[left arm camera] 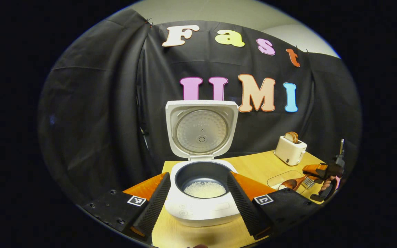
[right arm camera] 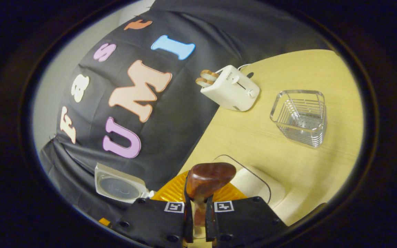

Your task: Close the left gripper, press the button to open the rice cooker; take a wooden spoon from the chopstick holder with the right hand, scoop a spoonful of rice and pour it into the rice cooker, then put the wooden spoon back into the chopstick holder.

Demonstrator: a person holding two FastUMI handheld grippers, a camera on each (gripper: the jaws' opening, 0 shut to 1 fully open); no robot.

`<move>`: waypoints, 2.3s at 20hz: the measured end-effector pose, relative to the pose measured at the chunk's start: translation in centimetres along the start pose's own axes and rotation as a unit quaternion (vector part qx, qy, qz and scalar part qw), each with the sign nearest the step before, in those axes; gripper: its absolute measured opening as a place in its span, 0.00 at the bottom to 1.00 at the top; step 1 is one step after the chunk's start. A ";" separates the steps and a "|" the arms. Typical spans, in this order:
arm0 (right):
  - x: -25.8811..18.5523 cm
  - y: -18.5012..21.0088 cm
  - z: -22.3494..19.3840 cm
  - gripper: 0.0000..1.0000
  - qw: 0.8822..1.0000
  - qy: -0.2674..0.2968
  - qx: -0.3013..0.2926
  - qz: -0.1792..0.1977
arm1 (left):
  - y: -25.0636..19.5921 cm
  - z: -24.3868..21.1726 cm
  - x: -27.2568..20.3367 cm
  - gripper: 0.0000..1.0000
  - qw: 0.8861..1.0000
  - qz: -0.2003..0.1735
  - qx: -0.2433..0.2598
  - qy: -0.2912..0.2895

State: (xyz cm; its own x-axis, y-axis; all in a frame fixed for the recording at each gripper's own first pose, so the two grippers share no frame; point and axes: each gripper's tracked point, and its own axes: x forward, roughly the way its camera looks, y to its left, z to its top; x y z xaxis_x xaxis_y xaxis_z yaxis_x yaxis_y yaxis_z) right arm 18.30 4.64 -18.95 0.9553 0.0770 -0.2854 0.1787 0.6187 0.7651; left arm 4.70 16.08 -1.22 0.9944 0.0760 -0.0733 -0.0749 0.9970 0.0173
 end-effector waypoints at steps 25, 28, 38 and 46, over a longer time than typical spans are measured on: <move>-0.2 27.1 -8.9 0.16 0.982 0.011 -0.128 0.135 | 5.2 -4.1 -1.4 0.95 0.998 -0.008 -0.049 0.023; 1.0 28.9 -11.7 0.14 0.974 0.015 -0.182 0.134 | 6.0 -5.0 -1.7 0.95 0.998 -0.011 -0.055 0.030; 3.1 31.6 -20.0 0.14 0.883 -0.001 -0.449 0.139 | 7.3 -7.0 -2.3 0.95 0.997 -0.006 -0.062 0.045; 1.2 33.3 -23.6 0.17 0.724 -0.065 -0.663 0.178 | 6.8 -7.6 -2.4 0.95 0.996 -0.015 -0.068 0.047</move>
State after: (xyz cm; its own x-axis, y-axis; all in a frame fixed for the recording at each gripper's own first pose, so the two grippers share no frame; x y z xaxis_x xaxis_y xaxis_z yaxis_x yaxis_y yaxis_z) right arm 19.87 43.85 -7.44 0.9148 0.3950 -0.0838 -0.3852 0.7913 -0.4748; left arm 1.20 22.72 -8.49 0.9854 0.0406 -0.1654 -0.0611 0.9908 -0.1209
